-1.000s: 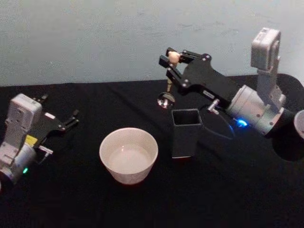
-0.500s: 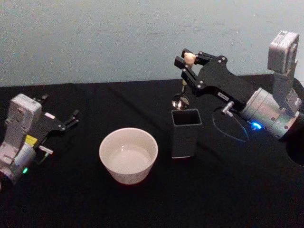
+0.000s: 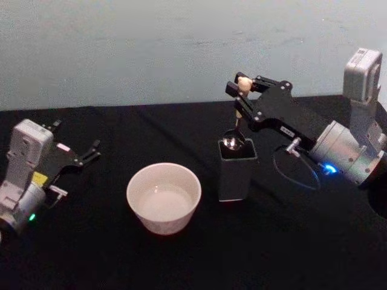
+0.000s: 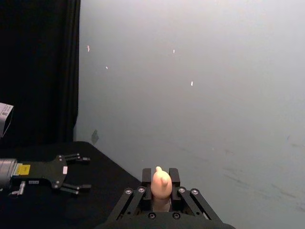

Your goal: Pick up the stirring spoon with one hand, stir inside the cup, then place it back in its original position.

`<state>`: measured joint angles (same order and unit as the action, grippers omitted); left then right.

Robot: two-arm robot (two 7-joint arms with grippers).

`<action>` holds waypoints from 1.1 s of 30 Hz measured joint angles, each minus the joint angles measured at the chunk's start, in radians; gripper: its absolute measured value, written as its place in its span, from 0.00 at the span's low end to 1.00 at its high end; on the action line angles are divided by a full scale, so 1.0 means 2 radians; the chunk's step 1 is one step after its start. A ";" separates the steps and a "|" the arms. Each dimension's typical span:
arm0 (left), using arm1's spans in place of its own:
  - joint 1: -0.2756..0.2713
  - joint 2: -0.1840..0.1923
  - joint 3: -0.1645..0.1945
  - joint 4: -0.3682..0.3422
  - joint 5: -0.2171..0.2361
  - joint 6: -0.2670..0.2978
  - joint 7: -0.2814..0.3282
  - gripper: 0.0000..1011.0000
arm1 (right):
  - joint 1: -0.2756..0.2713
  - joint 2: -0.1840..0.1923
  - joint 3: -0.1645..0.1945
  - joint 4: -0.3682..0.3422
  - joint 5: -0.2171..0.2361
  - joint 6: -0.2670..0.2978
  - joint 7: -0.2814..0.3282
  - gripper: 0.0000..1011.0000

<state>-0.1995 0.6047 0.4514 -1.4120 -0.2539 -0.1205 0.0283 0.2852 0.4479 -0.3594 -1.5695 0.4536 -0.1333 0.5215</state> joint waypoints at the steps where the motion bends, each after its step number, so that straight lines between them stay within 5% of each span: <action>1: 0.000 0.000 0.000 0.000 0.000 0.000 0.000 0.99 | 0.000 0.000 0.000 0.001 0.000 0.000 0.000 0.21; 33: 0.000 0.000 0.000 0.000 0.000 0.000 0.000 0.99 | -0.026 -0.026 -0.004 0.050 0.010 0.027 -0.021 0.21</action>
<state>-0.1995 0.6047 0.4514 -1.4120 -0.2539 -0.1205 0.0283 0.2332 0.3962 -0.3676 -1.4690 0.4731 -0.0798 0.4798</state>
